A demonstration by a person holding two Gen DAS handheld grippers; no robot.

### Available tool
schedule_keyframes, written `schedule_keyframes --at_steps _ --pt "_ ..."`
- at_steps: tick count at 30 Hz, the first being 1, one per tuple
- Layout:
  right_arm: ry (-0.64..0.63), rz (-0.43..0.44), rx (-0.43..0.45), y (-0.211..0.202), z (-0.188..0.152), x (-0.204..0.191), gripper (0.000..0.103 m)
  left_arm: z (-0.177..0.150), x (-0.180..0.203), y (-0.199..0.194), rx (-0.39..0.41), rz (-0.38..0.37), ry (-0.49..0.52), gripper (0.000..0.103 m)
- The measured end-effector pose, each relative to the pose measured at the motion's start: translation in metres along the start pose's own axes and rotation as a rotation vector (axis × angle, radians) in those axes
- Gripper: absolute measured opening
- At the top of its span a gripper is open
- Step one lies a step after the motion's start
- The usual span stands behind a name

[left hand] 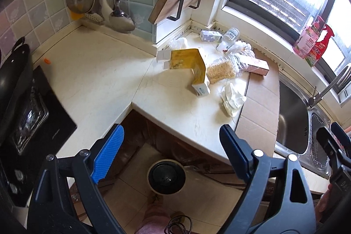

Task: Collect trash
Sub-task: 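Grasp the yellow leaflet with the left tool while the right tool grasps the white tissue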

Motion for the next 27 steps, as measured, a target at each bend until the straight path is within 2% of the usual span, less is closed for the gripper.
schedule_keyframes --at_steps 5,8,12,16,23,24,27 --pt "-0.009 -0.009 -0.043 0.066 0.025 -0.01 0.101 0.044 -0.006 0.054 -0.021 -0.006 0.02 0.088" --pt "0.012 -0.005 -0.11 0.119 0.031 -0.008 0.095 0.062 -0.004 0.093 -0.047 -0.011 0.024 0.087" --pt "0.094 0.017 -0.228 0.197 0.022 0.008 0.088 0.077 0.012 0.146 -0.086 -0.047 0.044 0.087" --pt "0.151 0.042 -0.285 0.261 0.009 0.014 0.084 0.084 0.029 0.189 -0.128 -0.07 0.056 0.087" --pt "0.124 0.05 -0.305 0.317 -0.012 0.017 0.084 0.095 0.052 0.246 -0.173 -0.06 0.064 0.087" --pt "0.116 0.049 -0.309 0.324 -0.012 0.015 0.084 0.096 0.055 0.253 -0.178 -0.055 0.066 0.087" --pt "0.096 0.053 -0.325 0.341 -0.015 0.009 0.084 0.096 0.062 0.27 -0.199 -0.042 0.074 0.07"
Point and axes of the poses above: each gripper's, at about its wrist camera, not at the fingertips, and y roughly the way its jaws point, x to its right, z to its top, the point moved 10 cm from there along y, roughly the way its jaws point, and after that the axes turned 5 degrees about y, right-handed, at the moved point
